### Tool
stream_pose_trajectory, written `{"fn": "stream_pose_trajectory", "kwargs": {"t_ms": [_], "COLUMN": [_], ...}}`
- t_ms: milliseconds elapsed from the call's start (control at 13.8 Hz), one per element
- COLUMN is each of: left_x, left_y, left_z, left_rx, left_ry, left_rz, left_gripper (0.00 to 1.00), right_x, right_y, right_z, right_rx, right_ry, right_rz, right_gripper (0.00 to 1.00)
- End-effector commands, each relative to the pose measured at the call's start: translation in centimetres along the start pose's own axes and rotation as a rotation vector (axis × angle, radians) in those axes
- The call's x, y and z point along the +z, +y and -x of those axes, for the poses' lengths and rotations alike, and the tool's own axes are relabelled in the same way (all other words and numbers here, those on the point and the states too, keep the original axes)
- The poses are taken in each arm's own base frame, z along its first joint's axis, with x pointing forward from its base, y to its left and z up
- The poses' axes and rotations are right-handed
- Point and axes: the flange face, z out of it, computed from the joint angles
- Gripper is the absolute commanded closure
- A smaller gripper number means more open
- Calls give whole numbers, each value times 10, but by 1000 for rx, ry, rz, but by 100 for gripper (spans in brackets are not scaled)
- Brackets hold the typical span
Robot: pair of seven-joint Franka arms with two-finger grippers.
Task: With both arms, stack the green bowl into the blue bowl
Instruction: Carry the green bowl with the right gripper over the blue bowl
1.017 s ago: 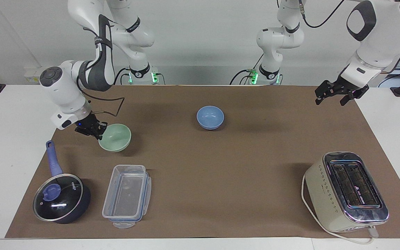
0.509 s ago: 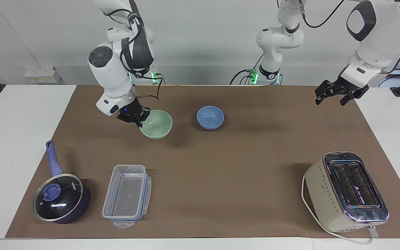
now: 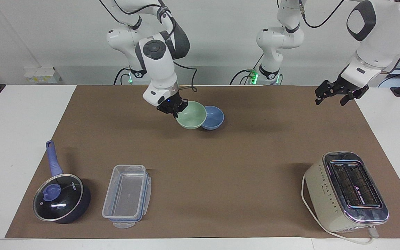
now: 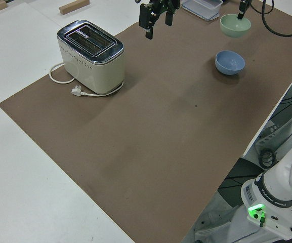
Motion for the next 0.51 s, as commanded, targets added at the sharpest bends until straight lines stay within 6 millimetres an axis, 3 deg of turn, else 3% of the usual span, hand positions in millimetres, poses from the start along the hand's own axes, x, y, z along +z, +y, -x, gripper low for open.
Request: {"fn": "stream_pose_trajectory", "kwargs": {"t_ms": [0, 291, 436], "left_x": [-2, -3, -3], "left_y": [-2, -2, -2], "left_z": [2, 2, 2], "left_rx": [-11, -11, -11], "left_ry": [-5, -3, -3], "left_rz": [-22, -23, -23], "left_gripper": [0, 0, 0], "right_x": [16, 24, 45], "right_y": [-26, -29, -53], "right_z": [17, 31, 38], "right_rx": [14, 9, 2], "right_ry": [3, -13, -11], "right_rz": [-20, -11, -17], "right_gripper": [100, 100, 100]}}
